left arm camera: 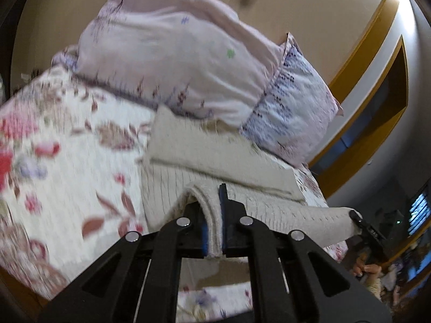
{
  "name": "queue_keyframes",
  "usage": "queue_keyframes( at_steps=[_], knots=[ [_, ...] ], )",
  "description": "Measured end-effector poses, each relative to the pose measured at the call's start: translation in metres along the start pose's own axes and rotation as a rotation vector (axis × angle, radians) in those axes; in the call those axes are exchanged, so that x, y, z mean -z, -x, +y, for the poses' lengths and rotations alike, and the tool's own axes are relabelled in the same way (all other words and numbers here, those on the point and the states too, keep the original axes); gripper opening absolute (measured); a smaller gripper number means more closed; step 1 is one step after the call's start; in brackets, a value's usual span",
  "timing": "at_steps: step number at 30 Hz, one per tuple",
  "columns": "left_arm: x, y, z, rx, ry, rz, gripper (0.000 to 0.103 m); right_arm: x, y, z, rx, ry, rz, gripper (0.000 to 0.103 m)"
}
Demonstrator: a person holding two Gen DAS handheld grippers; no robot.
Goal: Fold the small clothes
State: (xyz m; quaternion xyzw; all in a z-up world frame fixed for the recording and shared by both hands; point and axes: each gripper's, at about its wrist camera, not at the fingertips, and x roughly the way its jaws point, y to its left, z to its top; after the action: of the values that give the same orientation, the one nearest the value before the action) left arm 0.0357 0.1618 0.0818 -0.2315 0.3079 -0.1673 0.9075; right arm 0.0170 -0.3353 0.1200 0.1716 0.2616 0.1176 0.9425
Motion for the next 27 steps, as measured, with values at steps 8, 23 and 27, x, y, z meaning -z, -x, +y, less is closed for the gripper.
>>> queue_keyframes(
  at_steps=[8, 23, 27],
  knots=[
    [-0.046, -0.028, -0.023, -0.085, -0.095, -0.074, 0.006, -0.031, -0.028, 0.011, 0.081, 0.091, -0.063, 0.007],
    [-0.108, -0.164, 0.012, -0.168, -0.011, -0.022, 0.006, -0.066, -0.166, -0.052, 0.167, -0.028, 0.075, 0.007],
    [-0.099, -0.199, 0.037, -0.181, 0.063, 0.048, 0.006, -0.054, -0.196, -0.079, 0.174, -0.114, 0.164, 0.007]
  ],
)
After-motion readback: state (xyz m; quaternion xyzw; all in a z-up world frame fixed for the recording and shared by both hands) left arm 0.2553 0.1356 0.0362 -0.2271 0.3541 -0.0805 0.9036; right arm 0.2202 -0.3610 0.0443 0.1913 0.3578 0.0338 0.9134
